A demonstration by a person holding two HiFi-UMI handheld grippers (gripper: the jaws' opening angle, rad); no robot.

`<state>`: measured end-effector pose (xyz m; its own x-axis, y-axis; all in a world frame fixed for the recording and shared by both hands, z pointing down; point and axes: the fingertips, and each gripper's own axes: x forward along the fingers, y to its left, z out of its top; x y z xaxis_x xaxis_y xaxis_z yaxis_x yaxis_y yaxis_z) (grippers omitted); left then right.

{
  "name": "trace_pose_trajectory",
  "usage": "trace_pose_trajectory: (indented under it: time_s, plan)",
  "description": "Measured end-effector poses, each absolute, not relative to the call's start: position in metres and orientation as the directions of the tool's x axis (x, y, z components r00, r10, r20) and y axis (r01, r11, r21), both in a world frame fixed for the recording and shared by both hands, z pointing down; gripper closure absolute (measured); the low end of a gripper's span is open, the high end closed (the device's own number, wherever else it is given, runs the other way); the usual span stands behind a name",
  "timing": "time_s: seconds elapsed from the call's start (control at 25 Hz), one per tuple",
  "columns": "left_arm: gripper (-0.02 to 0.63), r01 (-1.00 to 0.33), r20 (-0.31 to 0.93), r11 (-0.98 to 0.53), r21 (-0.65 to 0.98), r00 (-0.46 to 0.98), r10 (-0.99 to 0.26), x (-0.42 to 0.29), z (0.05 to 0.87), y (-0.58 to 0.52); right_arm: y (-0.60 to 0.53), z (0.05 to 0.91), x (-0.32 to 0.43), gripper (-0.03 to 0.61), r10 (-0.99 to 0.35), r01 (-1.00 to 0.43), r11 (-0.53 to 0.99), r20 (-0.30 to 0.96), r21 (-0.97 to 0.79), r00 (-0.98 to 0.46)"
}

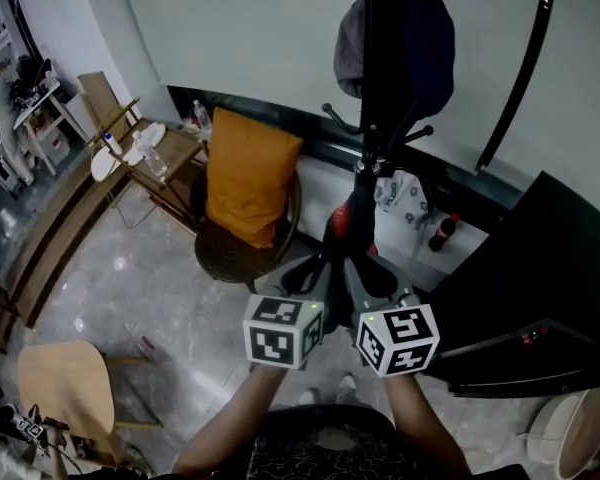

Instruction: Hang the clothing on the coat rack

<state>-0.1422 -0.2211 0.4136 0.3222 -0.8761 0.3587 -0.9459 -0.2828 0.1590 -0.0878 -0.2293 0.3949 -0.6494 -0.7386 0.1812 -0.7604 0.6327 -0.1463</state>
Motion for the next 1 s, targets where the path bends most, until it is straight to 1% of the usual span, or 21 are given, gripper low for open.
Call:
trace_pose_trajectory:
  time_s: [0.2,0.52,1.0]
  plan:
    - [0.541,-0.93,0.344,-0.329,0.163,0.366,-0.864,-0.145,0.411,-0.205,-0.21,0.394,-0.095,0.515,-0.758,-0.78,0.611,0.183,-0.136,-0.626]
    - [0.572,-0.903,0.322,-0.398,0.159,0.429,-0.844,-0.146,0.404,-0.179,-0.18,0.39,-0.099,0.546,-0.794,-0.814,0.568,0.178,-0.121,-0.581]
    - [0.59,-0.869,0.303,-0.462,0.179,0.495,-0.814,-0.148,0.403,-0.155,-0.151,0.384,-0.106,0.561,-0.83,-0.848,0.524,0.176,-0.075,-0.529]
